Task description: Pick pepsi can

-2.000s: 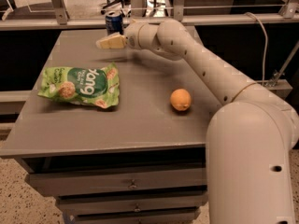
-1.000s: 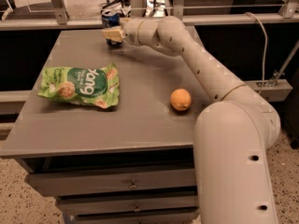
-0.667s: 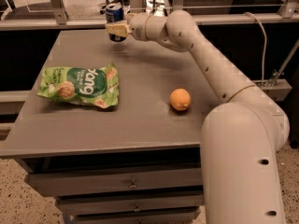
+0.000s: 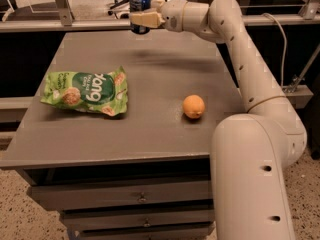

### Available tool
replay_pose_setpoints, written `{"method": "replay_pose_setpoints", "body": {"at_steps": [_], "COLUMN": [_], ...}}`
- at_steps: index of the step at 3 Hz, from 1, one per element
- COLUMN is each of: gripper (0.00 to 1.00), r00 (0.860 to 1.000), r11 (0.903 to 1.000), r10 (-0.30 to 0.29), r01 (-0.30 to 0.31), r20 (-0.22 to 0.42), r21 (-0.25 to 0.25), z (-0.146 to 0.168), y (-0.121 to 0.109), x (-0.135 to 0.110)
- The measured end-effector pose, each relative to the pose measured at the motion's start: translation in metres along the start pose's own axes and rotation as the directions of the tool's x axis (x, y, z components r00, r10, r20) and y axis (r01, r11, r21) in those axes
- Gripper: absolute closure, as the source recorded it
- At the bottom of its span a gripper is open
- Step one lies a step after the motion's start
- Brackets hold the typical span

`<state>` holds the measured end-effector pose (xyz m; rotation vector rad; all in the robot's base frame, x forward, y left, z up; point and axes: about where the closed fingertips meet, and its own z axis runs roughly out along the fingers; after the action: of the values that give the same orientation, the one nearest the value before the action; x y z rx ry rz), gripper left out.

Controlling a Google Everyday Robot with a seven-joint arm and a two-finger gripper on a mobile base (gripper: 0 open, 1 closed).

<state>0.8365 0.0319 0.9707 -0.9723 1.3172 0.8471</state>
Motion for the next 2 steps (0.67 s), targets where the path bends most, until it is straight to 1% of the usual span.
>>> {"method": "replay_pose_setpoints", "body": {"at_steps": [1,2], "gripper": [1.0,1.0], "r00": [1.0,0.991], "r11": [0.9915,0.9616], "r10": [0.001,0.035], "r01": [-0.003,-0.068], "r20": [-0.014,-0.126], "r21": [-0.13,-0.266], "z": [-0.027,-0.045], "y": [0.03,0.072], "x": [-0.011,-0.011]}}
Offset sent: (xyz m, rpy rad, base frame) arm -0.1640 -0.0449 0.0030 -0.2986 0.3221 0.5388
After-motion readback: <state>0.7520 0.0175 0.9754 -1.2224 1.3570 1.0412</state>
